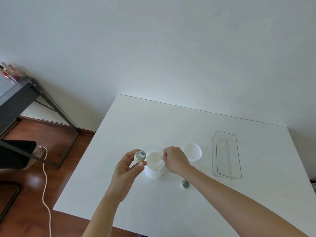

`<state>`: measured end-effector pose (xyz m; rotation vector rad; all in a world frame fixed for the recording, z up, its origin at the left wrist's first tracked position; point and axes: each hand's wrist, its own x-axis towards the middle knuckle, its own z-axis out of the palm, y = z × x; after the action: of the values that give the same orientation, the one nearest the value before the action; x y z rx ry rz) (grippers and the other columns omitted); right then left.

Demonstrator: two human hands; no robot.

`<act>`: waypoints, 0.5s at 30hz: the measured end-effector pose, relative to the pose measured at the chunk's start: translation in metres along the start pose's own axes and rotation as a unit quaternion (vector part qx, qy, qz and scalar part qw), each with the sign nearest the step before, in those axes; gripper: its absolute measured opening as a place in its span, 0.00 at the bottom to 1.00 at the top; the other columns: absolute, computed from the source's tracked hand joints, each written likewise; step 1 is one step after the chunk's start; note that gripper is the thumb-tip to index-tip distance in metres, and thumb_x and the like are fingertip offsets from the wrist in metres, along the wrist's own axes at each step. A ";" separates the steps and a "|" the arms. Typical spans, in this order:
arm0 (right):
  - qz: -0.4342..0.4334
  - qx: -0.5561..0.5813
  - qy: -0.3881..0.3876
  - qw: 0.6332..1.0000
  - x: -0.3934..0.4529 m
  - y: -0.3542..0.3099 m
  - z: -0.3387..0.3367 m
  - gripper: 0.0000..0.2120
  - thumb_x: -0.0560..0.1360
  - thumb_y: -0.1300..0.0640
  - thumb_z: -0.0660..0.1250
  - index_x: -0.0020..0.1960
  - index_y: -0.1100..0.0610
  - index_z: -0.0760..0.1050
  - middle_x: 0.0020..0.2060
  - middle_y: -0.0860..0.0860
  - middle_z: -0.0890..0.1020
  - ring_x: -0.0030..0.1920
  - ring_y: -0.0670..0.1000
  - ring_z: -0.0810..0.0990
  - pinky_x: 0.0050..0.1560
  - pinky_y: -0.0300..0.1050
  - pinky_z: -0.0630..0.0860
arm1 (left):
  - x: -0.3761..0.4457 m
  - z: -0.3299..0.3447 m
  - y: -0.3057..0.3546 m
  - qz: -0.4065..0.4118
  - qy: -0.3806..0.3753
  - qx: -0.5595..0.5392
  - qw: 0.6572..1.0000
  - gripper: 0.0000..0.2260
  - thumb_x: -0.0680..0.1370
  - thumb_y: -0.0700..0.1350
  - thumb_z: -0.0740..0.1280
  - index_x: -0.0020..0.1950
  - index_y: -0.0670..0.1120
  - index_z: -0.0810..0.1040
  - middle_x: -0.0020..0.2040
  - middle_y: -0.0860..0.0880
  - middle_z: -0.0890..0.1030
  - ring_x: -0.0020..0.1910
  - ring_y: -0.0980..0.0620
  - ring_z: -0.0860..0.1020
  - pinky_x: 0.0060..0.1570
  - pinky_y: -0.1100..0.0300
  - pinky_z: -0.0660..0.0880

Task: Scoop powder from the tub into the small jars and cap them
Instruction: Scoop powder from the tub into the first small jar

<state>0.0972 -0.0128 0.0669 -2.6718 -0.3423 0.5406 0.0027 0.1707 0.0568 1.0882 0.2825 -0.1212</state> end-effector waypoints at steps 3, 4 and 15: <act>0.066 0.107 -0.002 0.992 -0.001 0.010 -0.006 0.16 0.77 0.59 0.63 0.31 0.56 0.67 0.33 0.51 0.75 0.36 0.52 0.73 0.36 0.42 0.68 | 0.000 0.000 0.000 0.007 -0.001 0.014 1.000 0.17 0.71 0.39 0.73 0.59 0.44 0.79 0.53 0.51 0.83 0.45 0.53 0.82 0.50 0.63 0.79; 0.087 0.143 -0.003 0.986 -0.002 0.013 -0.007 0.16 0.77 0.58 0.64 0.31 0.56 0.67 0.31 0.50 0.74 0.34 0.52 0.72 0.34 0.41 0.68 | 0.000 0.001 -0.001 0.008 -0.002 0.020 1.000 0.16 0.71 0.40 0.73 0.59 0.45 0.80 0.53 0.51 0.83 0.44 0.53 0.82 0.50 0.63 0.79; 0.157 0.321 -0.036 0.933 -0.020 0.031 -0.049 0.11 0.77 0.56 0.66 0.36 0.56 0.76 0.30 0.47 0.72 0.32 0.47 0.68 0.33 0.37 0.63 | 0.002 0.002 -0.009 0.004 0.002 0.060 0.998 0.15 0.74 0.41 0.75 0.59 0.45 0.78 0.56 0.49 0.82 0.49 0.49 0.83 0.54 0.58 0.79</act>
<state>0.1044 -0.0628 0.1020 -2.0710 0.2237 0.7019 0.0022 0.1649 0.0491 1.2088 0.2767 -0.1292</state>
